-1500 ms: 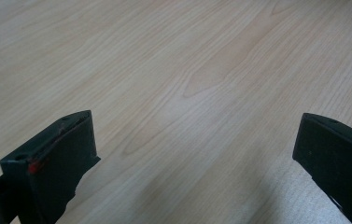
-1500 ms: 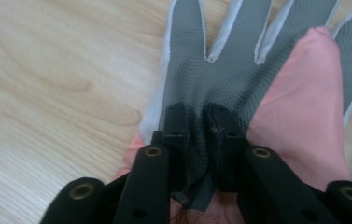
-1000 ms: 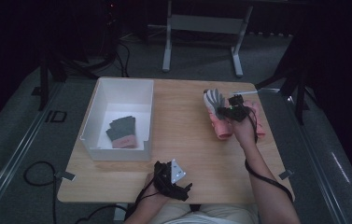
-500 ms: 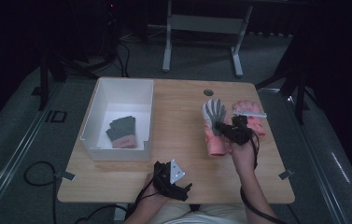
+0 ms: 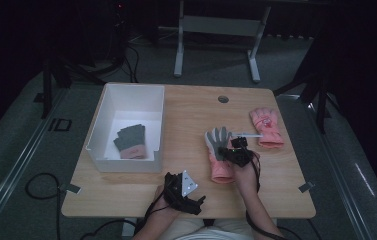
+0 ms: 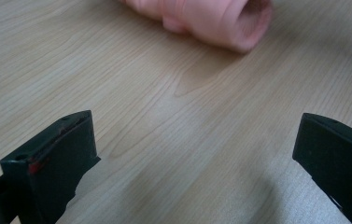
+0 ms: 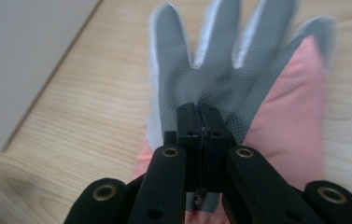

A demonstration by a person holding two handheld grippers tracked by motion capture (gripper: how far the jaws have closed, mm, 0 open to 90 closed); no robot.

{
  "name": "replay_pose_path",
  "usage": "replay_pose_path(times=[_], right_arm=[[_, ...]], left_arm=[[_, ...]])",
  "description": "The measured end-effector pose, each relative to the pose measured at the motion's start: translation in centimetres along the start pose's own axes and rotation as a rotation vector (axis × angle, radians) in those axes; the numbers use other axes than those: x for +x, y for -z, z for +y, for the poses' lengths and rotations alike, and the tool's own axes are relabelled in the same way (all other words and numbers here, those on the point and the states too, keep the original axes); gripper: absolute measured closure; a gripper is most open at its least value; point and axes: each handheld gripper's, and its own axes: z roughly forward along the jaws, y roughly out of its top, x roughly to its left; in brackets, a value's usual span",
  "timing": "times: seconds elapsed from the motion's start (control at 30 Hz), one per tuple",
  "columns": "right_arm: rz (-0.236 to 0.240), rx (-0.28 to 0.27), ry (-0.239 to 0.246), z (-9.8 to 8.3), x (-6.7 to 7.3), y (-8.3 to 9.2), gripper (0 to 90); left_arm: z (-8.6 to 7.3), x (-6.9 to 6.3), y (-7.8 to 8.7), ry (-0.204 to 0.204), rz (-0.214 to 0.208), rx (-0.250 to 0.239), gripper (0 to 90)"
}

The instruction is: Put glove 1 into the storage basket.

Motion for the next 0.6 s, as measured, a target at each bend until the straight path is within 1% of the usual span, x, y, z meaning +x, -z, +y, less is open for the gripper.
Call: replay_pose_path(times=[0.03,0.13,0.23,0.3,0.33,0.37,0.4,0.43,0.53,0.6], right_arm=[[-0.008,0.015,0.011,-0.4,0.2,-0.8,86.8],[-0.031,0.01,0.055,-0.6,0.4,-1.3,85.0],[-0.029,0.003,0.058,-0.7,0.4,-1.4,83.3],[-0.021,-0.001,0.06,-0.7,0.4,-1.3,80.3],[-0.016,-0.006,0.066,-0.6,0.4,-1.0,77.3],[-0.016,-0.006,0.066,-0.6,0.4,-1.0,77.3],[-0.006,-0.013,0.074,-0.4,0.4,-0.8,77.3],[-0.004,-0.035,0.118,0.0,0.2,0.0,70.2],[0.033,-0.067,0.109,0.7,-0.8,1.7,68.4],[0.022,-0.104,0.136,1.4,-1.4,3.2,67.6]], left_arm=[[0.0,0.0,0.0,-0.011,-0.001,0.0,0.0],[0.0,-0.1,0.0,-0.013,-0.002,-0.001,0.0],[0.0,-0.1,0.0,-0.007,-0.007,-0.008,0.0],[0.1,-0.1,0.0,-0.002,-0.01,-0.011,0.0],[0.0,-0.1,0.0,-0.005,-0.009,-0.009,0.0],[0.0,-0.1,0.0,-0.005,-0.009,-0.009,0.0],[0.0,-0.1,0.0,-0.005,-0.009,-0.009,0.0],[0.1,0.0,0.0,0.001,-0.015,-0.01,0.0],[0.0,0.1,0.0,0.003,-0.011,-0.012,0.0],[0.0,0.1,0.0,0.003,-0.01,-0.015,0.0]])
